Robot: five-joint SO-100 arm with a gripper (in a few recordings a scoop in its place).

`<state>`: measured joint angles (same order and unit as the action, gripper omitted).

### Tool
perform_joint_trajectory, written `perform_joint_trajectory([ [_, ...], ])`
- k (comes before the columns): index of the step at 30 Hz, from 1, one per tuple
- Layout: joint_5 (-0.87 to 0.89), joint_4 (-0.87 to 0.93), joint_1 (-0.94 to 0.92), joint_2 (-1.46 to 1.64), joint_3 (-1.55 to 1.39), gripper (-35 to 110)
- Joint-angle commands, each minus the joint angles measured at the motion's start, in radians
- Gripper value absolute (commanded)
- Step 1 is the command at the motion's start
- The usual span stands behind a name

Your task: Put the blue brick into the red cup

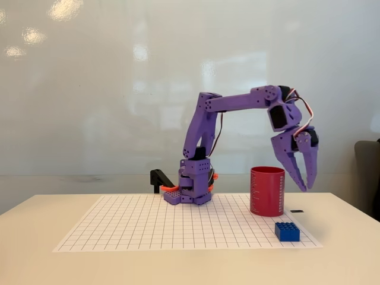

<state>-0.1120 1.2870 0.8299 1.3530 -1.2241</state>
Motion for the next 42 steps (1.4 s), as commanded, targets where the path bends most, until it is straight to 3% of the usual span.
perform_joint_trajectory([
  [1,0.032,-0.012,-0.015,0.17,-0.066,-1],
  [13,0.138,-0.121,-0.005,0.209,-0.324,-1],
  [22,0.115,-0.138,0.002,0.199,-0.351,0],
  [24,0.195,-0.126,0.008,0.193,-0.388,28],
  [27,0.176,-0.117,0.028,0.175,-0.405,42],
  [42,0.046,-0.117,0.04,0.041,-0.4,42],
])
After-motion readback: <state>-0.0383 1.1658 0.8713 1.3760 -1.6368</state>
